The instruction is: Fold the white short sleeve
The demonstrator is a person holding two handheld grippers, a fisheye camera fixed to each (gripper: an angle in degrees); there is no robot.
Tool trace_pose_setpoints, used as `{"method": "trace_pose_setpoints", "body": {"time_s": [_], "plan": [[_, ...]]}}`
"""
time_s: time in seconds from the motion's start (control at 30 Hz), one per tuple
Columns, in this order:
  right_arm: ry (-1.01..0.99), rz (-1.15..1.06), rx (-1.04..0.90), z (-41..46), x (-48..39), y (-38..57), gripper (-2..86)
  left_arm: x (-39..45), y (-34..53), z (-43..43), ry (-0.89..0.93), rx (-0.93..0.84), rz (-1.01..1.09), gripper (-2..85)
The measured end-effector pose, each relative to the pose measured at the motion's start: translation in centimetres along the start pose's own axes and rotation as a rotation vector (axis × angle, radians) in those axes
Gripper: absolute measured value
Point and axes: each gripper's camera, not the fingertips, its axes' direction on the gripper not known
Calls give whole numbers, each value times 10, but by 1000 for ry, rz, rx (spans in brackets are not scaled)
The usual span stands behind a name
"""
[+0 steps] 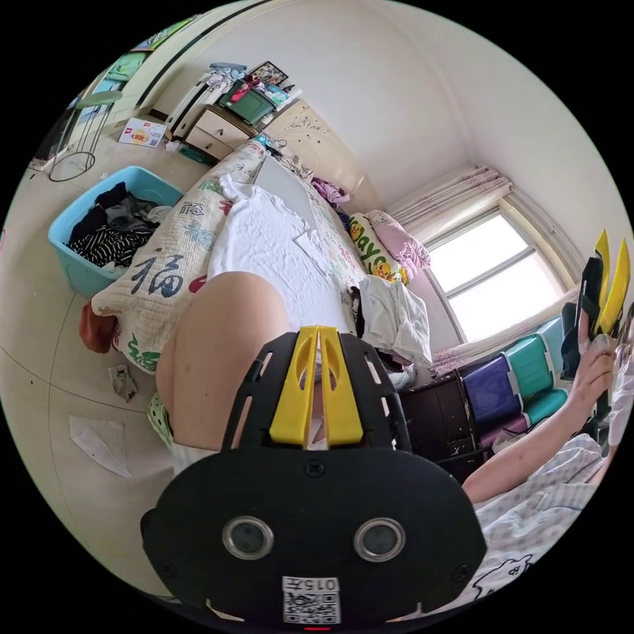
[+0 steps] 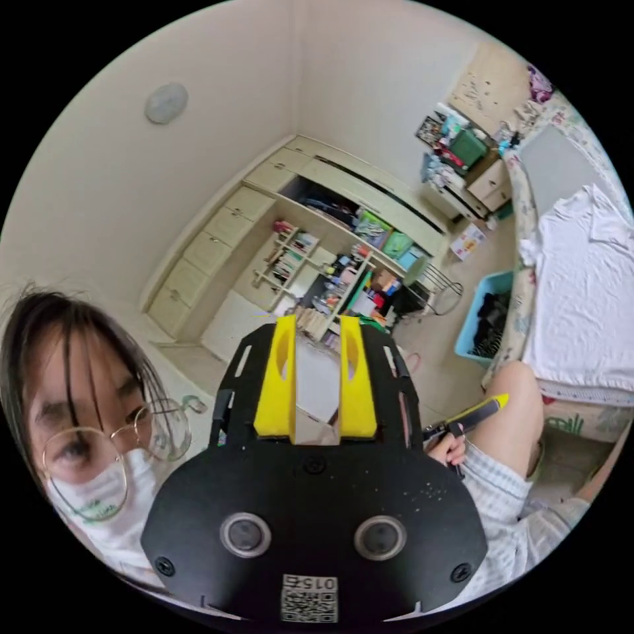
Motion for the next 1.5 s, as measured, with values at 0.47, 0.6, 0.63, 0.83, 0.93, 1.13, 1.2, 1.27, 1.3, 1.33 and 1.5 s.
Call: {"method": "trace_pose_setpoints", "body": {"time_s": [0.47, 0.6, 0.63, 0.83, 0.93, 1.13, 1.2, 1.27, 1.3, 1.33, 1.5], "plan": [[-332, -35, -28, -13, 31, -13, 68, -10, 2, 44, 13, -44, -48, -9], [-384, -16, -18, -18, 45, -17, 76, -13, 5, 54, 20, -44, -64, -9], [-423, -22, -15, -19, 49, -17, 80, -13, 7, 58, 15, -44, -65, -9], [-511, -43, -19, -23, 62, -21, 86, -10, 12, 77, 12, -56, -58, -9], [-533, -32, -19, -26, 70, -24, 87, -10, 16, 86, 22, -55, -70, -9], [-524, -8, -11, -28, 91, -32, 110, -11, 26, 106, 29, -54, -76, -9], [-541, 2, -6, -28, 100, -34, 118, -11, 30, 112, 32, -54, -77, -9], [-550, 8, 7, -29, 111, -36, 120, -12, 34, 120, 34, -55, -76, -9], [-550, 6, 12, -29, 113, -37, 121, -12, 35, 123, 37, -56, -78, -9], [-545, 6, 20, -29, 118, -39, 122, -13, 38, 127, 41, -56, -81, -9], [-577, -32, 27, -22, 133, -47, 123, -16, 51, 144, 51, -50, -88, -9]]}}
